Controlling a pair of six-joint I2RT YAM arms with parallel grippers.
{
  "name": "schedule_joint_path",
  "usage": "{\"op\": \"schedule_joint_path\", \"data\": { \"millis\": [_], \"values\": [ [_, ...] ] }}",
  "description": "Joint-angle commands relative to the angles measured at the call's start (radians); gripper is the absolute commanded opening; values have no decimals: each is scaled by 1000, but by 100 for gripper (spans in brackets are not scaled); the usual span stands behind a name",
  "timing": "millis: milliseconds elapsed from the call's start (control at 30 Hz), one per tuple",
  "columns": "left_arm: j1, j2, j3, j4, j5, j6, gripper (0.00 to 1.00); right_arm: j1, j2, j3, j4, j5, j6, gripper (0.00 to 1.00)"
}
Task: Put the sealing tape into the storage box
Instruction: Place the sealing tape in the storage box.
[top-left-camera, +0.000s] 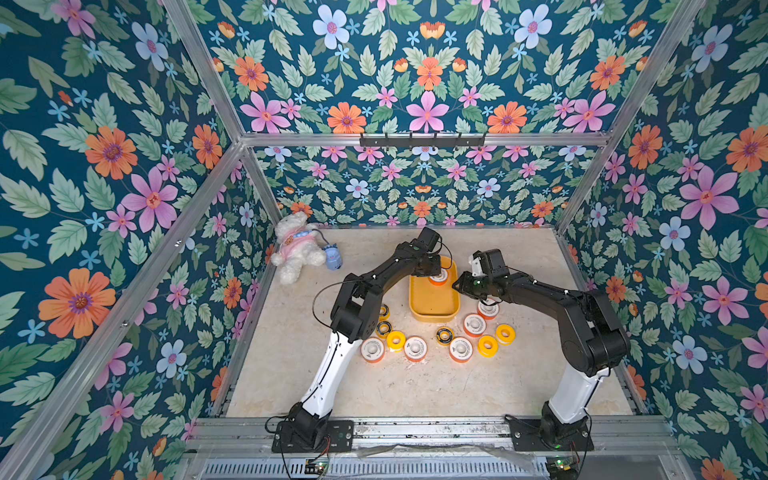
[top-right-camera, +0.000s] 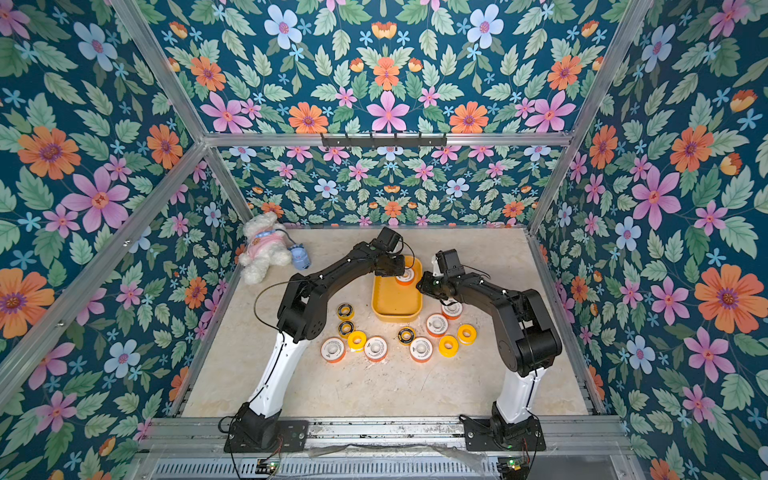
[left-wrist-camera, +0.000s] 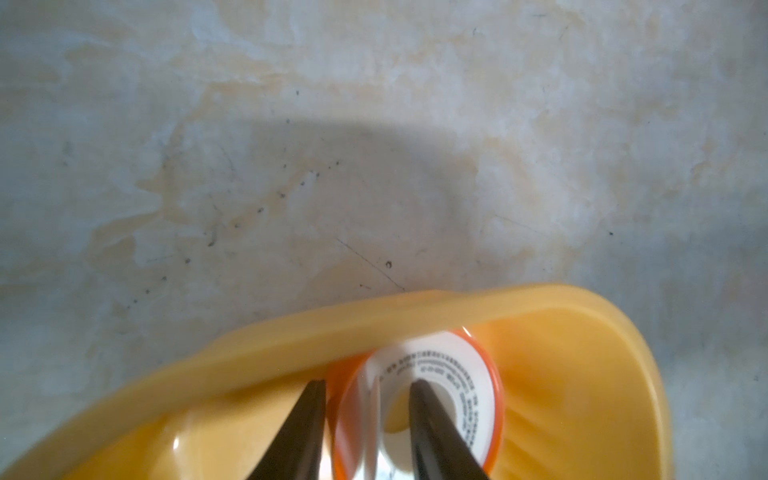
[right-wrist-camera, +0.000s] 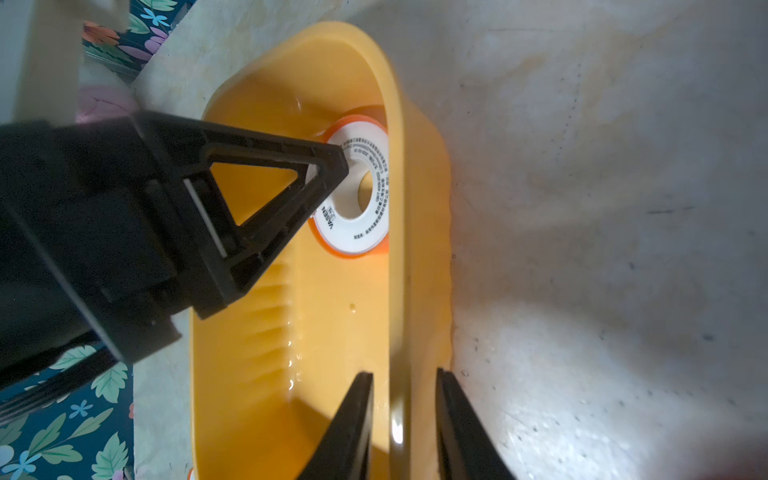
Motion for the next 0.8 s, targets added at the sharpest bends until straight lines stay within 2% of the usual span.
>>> {"op": "schedule_joint_path", "data": {
  "millis": [0,233,667,767],
  "values": [
    [1,5,4,33,19,-15,37,0,-3,5,-12,3,-3,31],
    [4,11,4,48,26,-27,27,1,-5,4,-20,10,-8,31],
    [9,-29,-12,40,-18,-13,25,1,-6,9,-22,20,-5,31],
    [12,-33,-22,43,-20,-13,21,1,-6,11,-22,21,-5,31]
  ]
}}
